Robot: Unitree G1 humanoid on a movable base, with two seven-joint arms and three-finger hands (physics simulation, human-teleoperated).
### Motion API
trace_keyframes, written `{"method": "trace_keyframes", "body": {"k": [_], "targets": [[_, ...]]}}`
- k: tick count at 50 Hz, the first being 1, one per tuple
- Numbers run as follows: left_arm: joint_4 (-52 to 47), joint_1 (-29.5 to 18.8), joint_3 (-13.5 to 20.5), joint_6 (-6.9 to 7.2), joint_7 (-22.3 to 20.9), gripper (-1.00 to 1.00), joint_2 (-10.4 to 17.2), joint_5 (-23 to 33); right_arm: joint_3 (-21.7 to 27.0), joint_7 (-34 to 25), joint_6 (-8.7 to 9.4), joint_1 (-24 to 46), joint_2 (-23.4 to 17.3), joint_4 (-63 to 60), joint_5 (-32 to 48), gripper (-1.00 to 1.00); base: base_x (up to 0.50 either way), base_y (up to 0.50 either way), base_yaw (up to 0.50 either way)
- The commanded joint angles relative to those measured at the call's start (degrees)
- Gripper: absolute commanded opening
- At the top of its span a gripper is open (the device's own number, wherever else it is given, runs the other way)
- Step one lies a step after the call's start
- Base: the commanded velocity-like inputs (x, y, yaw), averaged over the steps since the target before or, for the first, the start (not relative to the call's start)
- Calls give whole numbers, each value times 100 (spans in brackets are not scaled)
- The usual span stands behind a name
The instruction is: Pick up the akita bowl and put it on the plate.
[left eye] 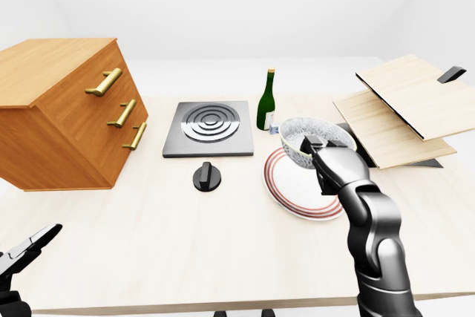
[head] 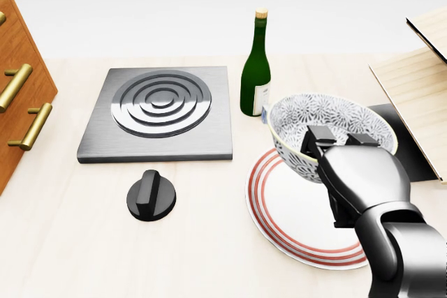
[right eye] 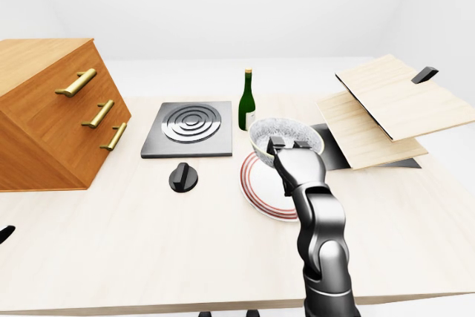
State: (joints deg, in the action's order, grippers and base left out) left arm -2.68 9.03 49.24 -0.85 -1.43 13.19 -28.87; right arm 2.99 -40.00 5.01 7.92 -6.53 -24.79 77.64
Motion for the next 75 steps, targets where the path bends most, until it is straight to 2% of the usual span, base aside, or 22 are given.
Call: {"method": "trace_keyframes", "body": {"k": [1, 21, 36, 40, 47, 50, 59, 69, 71, 73, 75], "targets": [[-32, 7, 12, 25, -4, 100, -6, -4, 8, 0, -1, 135, -25, 185, 287, -100, 0, 0, 0], [-30, -4, 19, 29, -5, 100, 0, -3, -91, 0, -1, 226, -50, 761, 197, -100, 0, 0, 0], [-53, 10, 31, 31, -7, 100, -16, -4, 11, 0, -1, 284, -172, 984, 68, -100, 0, 0, 0], [31, -18, 9, -28, -11, 100, -3, 10, 40, 0, -1, 312, -202, 924, 59, -100, 0, 0, 0], [40, -18, -10, -39, 13, 100, 10, 3, 111, 0, -1, 363, -272, 919, 26, -100, 0, 0, 0], [117, -40, -23, -101, 10, 100, 21, 7, 123, 0, -1, 376, -283, 893, 33, -100, 0, 0, 0], [144, -28, -40, -144, 17, 100, 27, -9, 144, 0, -1, 386, -304, 934, 5, -100, 0, 0, 0], [67, -4, -7, -92, 31, 100, 16, -31, 100, 0, -1, 464, -299, 1119, 31, -100, 0, 0, 0], [70, -4, -6, -99, 26, 100, 12, -28, 91, 28, -1, 466, -285, 1206, -4, -100, 0, 0, 0], [86, -10, -9, -110, 25, 100, 14, -26, 79, 302, -1, 528, -341, 1304, 104, -100, 0, 0, 0], [113, -17, -16, -133, 19, 100, 17, -22, 71, 269, -1, 528, -304, 1276, 50, -100, 0, 0, 0]]}}
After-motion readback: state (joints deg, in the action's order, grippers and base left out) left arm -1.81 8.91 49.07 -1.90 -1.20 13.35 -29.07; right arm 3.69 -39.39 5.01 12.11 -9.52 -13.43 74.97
